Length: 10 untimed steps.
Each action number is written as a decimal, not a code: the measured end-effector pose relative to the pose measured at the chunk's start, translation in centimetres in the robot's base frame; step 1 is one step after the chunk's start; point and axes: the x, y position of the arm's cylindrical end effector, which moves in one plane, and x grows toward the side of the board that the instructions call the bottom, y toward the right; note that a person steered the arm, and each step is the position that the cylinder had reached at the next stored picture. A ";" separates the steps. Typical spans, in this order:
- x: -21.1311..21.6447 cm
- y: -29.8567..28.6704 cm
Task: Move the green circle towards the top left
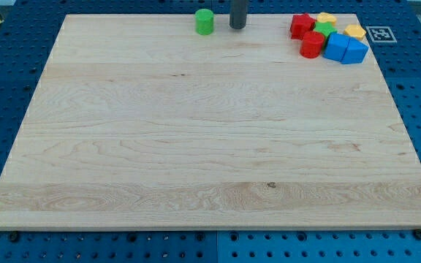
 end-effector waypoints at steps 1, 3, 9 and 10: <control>0.0 0.0; -0.1 -1.7; -1.6 -8.7; -2.2 -8.7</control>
